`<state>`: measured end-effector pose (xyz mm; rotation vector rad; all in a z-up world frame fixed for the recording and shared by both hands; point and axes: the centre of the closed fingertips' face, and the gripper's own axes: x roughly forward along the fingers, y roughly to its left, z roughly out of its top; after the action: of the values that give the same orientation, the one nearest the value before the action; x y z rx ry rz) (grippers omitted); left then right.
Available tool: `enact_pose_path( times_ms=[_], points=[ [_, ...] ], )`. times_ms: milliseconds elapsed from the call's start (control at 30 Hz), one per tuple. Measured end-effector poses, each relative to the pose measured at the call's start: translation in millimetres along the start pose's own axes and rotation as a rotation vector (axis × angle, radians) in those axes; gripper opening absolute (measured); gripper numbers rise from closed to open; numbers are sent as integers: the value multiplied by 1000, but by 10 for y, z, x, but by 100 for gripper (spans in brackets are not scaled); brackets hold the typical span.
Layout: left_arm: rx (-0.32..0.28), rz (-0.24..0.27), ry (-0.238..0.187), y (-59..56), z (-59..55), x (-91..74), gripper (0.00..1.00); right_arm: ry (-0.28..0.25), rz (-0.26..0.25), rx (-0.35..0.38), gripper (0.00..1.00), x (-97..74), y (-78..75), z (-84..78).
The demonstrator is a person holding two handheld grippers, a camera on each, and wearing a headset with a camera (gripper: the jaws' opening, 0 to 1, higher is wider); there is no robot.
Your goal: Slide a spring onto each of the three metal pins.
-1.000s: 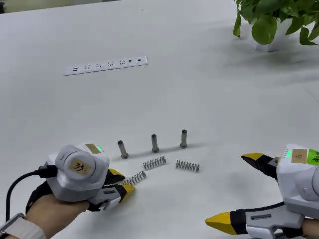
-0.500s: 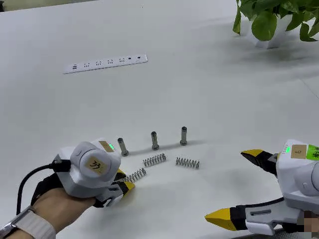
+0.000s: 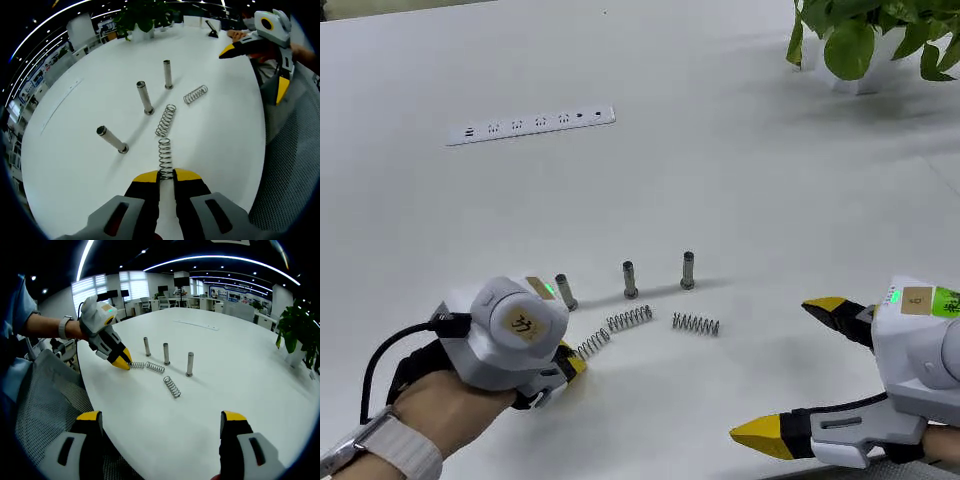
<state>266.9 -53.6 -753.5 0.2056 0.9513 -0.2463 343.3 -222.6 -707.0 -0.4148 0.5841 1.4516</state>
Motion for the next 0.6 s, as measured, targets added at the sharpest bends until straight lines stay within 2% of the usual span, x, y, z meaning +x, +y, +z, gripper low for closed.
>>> enact_pose_path(
  times_ms=[100,233,333,433,600],
  points=[
    [-22,8,-30,-3,2,-5,10,3,3,-2,99,4,9,-3],
    [-101,8,-74,27,11,-12,10,6,16,-4,99,15,33,-9],
    [-129,9,-89,64,-2,-17,10,-3,33,3,99,21,76,16],
    [-149,8,-97,88,-16,-25,10,-3,38,3,99,24,100,29],
    [-150,-7,-118,57,-34,-59,10,-2,47,2,99,34,135,46]
  ],
)
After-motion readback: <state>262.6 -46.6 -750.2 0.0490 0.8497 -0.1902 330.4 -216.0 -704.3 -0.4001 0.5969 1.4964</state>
